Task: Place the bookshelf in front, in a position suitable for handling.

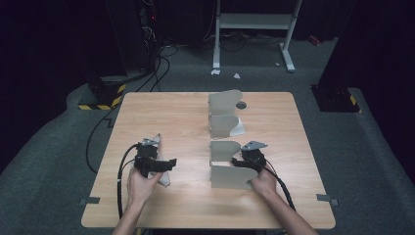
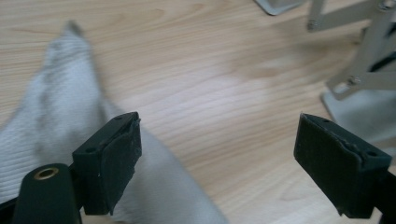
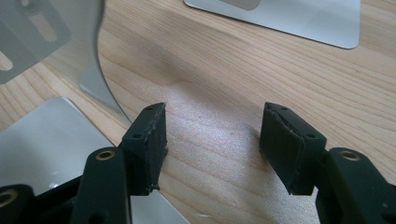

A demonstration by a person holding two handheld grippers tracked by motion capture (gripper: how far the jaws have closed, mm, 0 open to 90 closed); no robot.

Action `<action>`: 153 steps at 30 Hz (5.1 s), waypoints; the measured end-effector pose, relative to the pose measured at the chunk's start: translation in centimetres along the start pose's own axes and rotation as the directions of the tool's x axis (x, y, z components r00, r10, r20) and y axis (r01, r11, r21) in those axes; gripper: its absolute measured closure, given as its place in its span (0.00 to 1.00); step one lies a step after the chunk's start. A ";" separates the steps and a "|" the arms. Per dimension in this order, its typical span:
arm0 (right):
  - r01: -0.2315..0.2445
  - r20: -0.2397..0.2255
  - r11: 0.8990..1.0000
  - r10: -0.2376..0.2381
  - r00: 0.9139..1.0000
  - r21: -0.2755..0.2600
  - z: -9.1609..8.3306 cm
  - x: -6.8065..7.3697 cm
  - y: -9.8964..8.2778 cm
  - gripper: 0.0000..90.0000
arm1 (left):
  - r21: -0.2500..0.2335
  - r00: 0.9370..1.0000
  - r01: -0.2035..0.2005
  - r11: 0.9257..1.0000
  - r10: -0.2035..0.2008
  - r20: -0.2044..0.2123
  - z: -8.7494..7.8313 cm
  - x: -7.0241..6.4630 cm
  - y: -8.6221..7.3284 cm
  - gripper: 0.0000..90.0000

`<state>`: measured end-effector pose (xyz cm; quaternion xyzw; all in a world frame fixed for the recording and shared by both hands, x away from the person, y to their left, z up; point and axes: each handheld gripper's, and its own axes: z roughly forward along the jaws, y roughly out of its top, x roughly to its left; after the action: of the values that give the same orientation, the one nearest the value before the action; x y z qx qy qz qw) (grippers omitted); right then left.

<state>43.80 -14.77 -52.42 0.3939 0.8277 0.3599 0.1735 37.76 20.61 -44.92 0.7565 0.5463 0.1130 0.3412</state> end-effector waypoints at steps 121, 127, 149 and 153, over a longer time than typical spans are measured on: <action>0.011 -0.012 0.998 -0.010 1.000 0.063 0.2 -4.9 13.9 0.78 | 0.059 0.999 -0.004 0.998 0.001 0.050 5.1 -7.0 -1.8 0.24; 0.137 -0.059 0.985 -0.131 0.990 0.109 0.1 -3.5 14.2 0.93 | 0.055 0.999 0.000 0.998 -0.002 0.038 5.0 -6.7 -1.2 0.24; 0.055 -0.003 0.988 -0.055 0.998 0.144 -2.7 -2.3 12.2 0.99 | 0.101 0.996 0.083 0.991 -0.078 -0.054 6.4 -0.8 3.5 0.25; 0.034 0.012 0.990 -0.036 0.999 0.139 -2.9 -2.0 11.7 0.97 | 0.094 0.991 0.117 0.989 -0.110 -0.076 6.4 0.5 4.0 0.27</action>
<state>49.59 -12.65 -41.83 0.3929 0.8563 0.2956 0.1580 44.42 17.86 -47.15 0.7357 0.6049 0.0930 0.2901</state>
